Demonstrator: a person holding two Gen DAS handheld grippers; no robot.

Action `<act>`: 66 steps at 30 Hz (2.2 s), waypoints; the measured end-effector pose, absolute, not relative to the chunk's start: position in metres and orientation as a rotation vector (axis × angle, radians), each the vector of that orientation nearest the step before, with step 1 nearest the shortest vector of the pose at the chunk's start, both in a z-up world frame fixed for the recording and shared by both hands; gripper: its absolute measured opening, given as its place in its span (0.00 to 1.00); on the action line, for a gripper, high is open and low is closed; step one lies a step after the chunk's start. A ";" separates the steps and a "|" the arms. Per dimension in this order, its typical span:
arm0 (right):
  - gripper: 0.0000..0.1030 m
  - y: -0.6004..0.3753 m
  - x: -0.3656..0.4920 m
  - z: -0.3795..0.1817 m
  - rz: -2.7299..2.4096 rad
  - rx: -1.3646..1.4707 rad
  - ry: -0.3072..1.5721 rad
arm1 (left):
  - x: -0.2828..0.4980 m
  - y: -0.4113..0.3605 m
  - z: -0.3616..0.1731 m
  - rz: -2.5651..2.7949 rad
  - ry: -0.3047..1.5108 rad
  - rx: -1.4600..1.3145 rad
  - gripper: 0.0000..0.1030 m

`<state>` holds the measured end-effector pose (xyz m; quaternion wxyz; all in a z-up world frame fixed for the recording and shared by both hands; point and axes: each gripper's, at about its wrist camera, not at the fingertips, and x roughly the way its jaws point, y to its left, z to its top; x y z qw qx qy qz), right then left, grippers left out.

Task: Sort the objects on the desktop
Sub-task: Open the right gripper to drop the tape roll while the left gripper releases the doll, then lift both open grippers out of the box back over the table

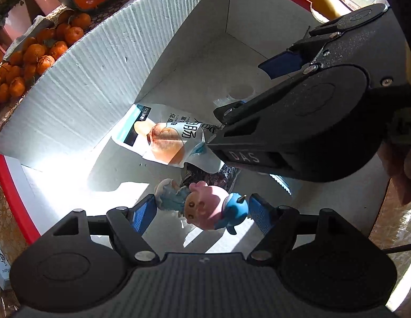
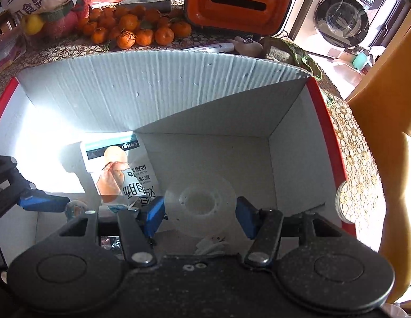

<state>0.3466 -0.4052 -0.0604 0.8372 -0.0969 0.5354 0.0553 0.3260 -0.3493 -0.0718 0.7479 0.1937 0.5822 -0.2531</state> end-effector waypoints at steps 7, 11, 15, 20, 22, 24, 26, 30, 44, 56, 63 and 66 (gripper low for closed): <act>0.59 -0.404 0.347 -0.063 0.125 -0.215 1.153 | 0.327 -0.348 -0.077 -0.557 1.299 0.418 0.71; 0.71 -0.406 0.346 -0.059 0.117 -0.208 1.135 | 0.327 -0.343 -0.072 -0.548 1.286 0.381 0.72; 0.73 -0.410 0.342 -0.054 0.109 -0.190 1.118 | 0.323 -0.337 -0.064 -0.549 1.265 0.355 0.72; 0.73 -0.414 0.331 -0.043 0.113 -0.165 1.097 | 0.312 -0.333 -0.049 -0.558 1.233 0.341 0.72; 0.73 -0.415 0.326 -0.037 0.113 -0.165 1.086 | 0.309 -0.330 -0.041 -0.551 1.214 0.329 0.72; 0.73 -0.415 0.322 -0.030 0.109 -0.167 1.072 | 0.307 -0.326 -0.035 -0.554 1.212 0.308 0.72; 0.73 -0.415 0.315 -0.022 0.109 -0.168 1.057 | 0.302 -0.324 -0.027 -0.555 1.191 0.303 0.72; 0.74 -0.416 0.305 -0.009 0.101 -0.164 1.031 | 0.293 -0.320 -0.010 -0.551 1.165 0.281 0.72; 0.76 -0.415 0.261 0.032 0.134 -0.151 0.921 | 0.260 -0.292 0.028 -0.536 1.053 0.220 0.72; 0.82 -0.418 0.211 0.056 0.187 -0.063 0.770 | 0.228 -0.266 0.045 -0.515 0.968 0.141 0.76; 0.87 -0.414 0.184 0.063 0.225 -0.015 0.694 | 0.202 -0.248 0.046 -0.494 0.922 0.094 0.81; 0.89 -0.408 0.174 0.062 0.242 -0.011 0.673 | 0.190 -0.238 0.048 -0.483 0.903 0.081 0.82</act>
